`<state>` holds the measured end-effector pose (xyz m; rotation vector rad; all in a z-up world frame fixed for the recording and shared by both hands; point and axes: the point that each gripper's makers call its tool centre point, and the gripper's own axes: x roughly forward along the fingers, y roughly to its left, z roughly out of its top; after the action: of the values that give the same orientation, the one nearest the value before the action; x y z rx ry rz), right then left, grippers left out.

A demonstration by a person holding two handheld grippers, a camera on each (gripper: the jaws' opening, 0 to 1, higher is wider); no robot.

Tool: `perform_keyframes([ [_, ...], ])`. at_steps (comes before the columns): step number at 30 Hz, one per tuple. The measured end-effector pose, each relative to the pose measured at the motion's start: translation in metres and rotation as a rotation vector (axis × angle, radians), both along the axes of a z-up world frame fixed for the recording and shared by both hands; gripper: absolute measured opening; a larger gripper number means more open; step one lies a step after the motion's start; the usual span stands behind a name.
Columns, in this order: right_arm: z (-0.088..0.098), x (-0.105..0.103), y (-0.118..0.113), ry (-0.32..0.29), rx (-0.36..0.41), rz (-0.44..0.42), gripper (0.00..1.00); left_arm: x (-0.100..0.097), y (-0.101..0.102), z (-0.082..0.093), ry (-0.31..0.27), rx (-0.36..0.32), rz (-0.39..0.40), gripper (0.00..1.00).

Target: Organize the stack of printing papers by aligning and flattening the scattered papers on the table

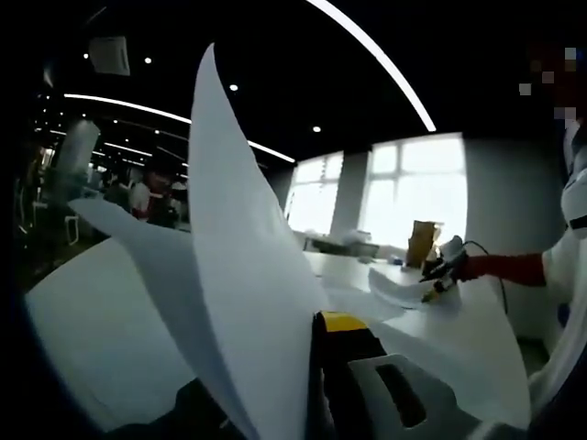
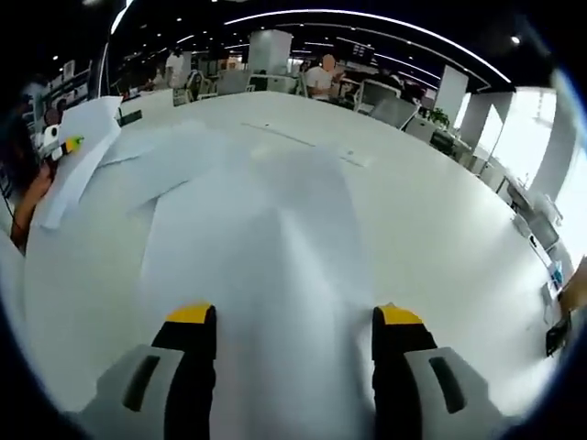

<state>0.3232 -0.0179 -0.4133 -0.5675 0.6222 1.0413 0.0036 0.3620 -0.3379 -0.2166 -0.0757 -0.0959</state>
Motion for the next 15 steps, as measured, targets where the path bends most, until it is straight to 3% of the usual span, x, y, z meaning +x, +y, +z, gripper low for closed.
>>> perform_keyframes([
  [6, -0.0001, -0.0017, 0.0001, 0.004, -0.001, -0.001, 0.61, 0.0001, 0.0004, 0.0001, -0.001, -0.001, 0.000, 0.07],
  [12, 0.0011, -0.0001, -0.0014, -0.010, -0.025, -0.004, 0.47, 0.0004, 0.0010, -0.0002, -0.001, 0.000, -0.001, 0.07],
  [15, -0.0007, -0.0003, -0.0018, 0.013, -0.022, -0.004, 0.41, 0.0005, 0.0009, -0.0002, -0.001, -0.001, -0.001, 0.07],
])
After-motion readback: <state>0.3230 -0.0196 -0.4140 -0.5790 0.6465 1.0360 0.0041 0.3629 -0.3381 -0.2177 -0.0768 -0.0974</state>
